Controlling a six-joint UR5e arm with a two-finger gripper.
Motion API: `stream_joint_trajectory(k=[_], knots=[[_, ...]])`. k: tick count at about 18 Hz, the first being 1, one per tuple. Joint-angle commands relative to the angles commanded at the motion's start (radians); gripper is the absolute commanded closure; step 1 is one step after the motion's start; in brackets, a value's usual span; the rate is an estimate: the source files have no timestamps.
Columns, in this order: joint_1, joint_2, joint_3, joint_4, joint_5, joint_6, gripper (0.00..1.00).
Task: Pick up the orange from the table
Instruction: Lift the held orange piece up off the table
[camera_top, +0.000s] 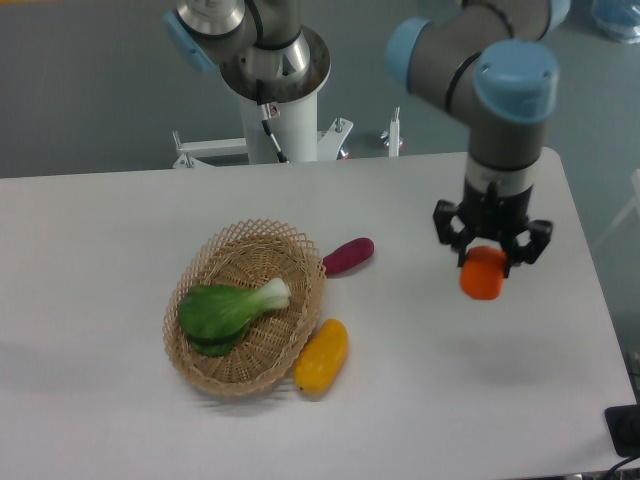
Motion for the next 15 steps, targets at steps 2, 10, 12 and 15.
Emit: stream_joint_trajectory(k=[2, 10, 12, 15], knots=[[0.011, 0.002, 0.005, -0.006, -0.003, 0.02, 0.38], [0.016, 0.014, 0.002, -0.019, -0.005, 0.029, 0.38], [0.022, 0.017, -0.003, -0.017, -0.006, 0.029, 0.38], [0.023, 0.017, 0.0, -0.017, -0.011, 0.029, 0.38]])
